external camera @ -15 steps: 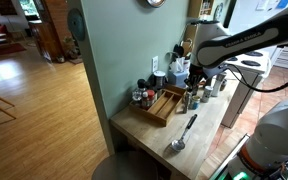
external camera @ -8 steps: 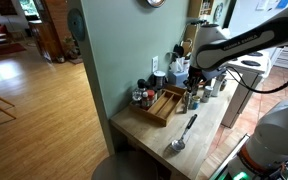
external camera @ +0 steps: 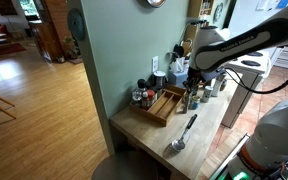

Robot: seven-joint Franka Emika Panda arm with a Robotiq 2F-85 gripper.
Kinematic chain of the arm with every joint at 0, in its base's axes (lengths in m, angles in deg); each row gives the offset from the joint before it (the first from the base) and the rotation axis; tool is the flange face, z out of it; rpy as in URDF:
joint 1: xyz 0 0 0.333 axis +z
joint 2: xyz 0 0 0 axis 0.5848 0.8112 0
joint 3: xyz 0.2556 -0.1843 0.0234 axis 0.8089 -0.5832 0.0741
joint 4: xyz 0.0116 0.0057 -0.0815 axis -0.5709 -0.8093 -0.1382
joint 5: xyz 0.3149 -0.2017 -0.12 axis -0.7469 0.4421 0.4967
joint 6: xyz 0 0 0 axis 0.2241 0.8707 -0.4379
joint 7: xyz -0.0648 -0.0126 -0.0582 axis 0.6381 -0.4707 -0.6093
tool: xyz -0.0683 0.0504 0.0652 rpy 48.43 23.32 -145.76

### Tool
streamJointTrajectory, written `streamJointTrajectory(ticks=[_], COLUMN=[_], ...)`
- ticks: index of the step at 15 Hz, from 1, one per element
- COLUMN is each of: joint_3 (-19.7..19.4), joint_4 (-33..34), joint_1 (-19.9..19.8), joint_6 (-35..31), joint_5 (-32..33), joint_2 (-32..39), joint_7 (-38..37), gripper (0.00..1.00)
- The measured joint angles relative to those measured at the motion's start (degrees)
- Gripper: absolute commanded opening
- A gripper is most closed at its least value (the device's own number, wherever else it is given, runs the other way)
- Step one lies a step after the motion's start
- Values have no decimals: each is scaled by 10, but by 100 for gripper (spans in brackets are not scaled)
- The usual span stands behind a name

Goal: Push down on the top of the silver long object on the kitchen counter

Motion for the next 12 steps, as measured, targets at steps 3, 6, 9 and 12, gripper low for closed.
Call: streamJointTrajectory(ticks=[3,6,9,12], joint_3=[-1,-2,-5,-8], joint_4=[0,0,0,2], joint_1=[0,0,0,0], joint_6=[0,0,-1,-2], joint_5=[-3,-8,-14,-19], joint_2=[0,1,5,10], joint_7=[0,2,7,12], gripper=[0,0,0,0])
